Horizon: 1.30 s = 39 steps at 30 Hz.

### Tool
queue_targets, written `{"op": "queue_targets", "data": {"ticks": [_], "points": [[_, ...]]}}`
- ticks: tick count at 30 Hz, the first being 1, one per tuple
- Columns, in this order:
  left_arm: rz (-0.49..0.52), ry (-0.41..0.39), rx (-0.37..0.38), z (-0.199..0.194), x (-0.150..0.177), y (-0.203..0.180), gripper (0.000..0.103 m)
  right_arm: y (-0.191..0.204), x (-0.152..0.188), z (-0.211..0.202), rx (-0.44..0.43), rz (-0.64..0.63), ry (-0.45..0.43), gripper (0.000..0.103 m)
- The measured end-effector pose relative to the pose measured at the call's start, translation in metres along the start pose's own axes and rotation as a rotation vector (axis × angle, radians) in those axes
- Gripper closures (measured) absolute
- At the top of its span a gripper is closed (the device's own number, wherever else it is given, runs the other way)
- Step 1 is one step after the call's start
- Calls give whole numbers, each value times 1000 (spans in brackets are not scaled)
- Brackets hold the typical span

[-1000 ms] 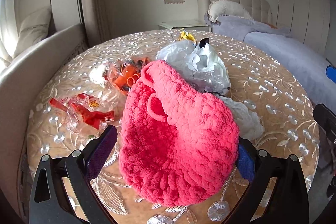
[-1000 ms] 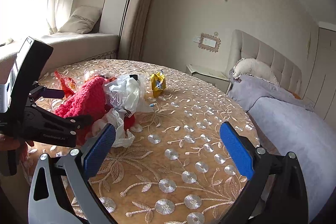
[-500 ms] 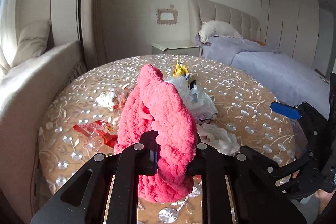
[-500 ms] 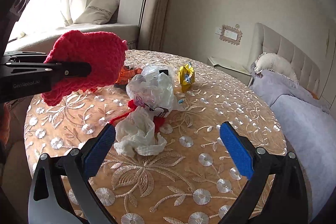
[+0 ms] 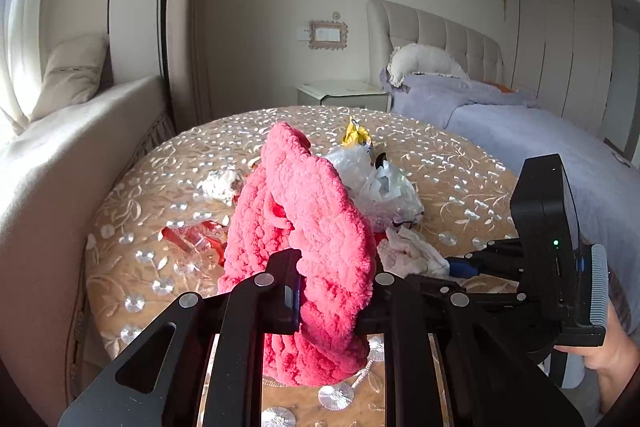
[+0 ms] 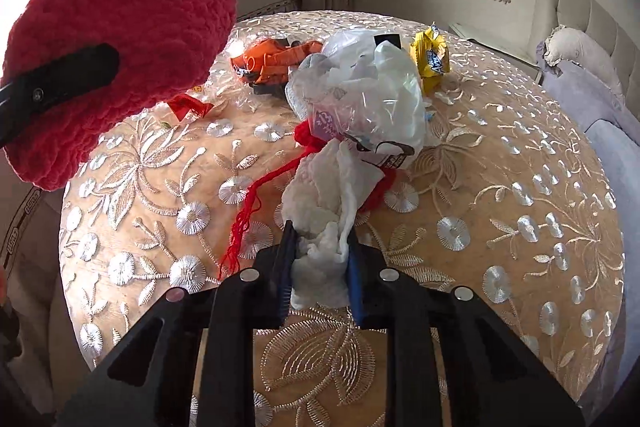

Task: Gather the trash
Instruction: 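Carry the pink pouch and white tissues over the white bin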

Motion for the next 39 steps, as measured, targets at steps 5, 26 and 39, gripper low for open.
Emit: {"op": "queue_targets", "data": {"ticks": [5, 26, 39], "points": [[20, -21, 11, -7, -5, -13, 88, -31, -24, -76, 61, 66, -277, 80], [198, 27, 295, 28, 8, -190, 88, -150, 61, -178, 318, 250, -366, 79], [301, 101, 476, 64, 42, -307, 87, -218, 134, -201, 485, 348, -311, 79]]}}
Point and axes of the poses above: each gripper's, at about its wrist camera, not at the fingertips, and z roughly the way its jaws point, y to its left, x to its underside, the point moved 9 cm from there along z, roughly the way its jaws point, and after that the axes turned 14 degrees about x, right-handed, at the moved point
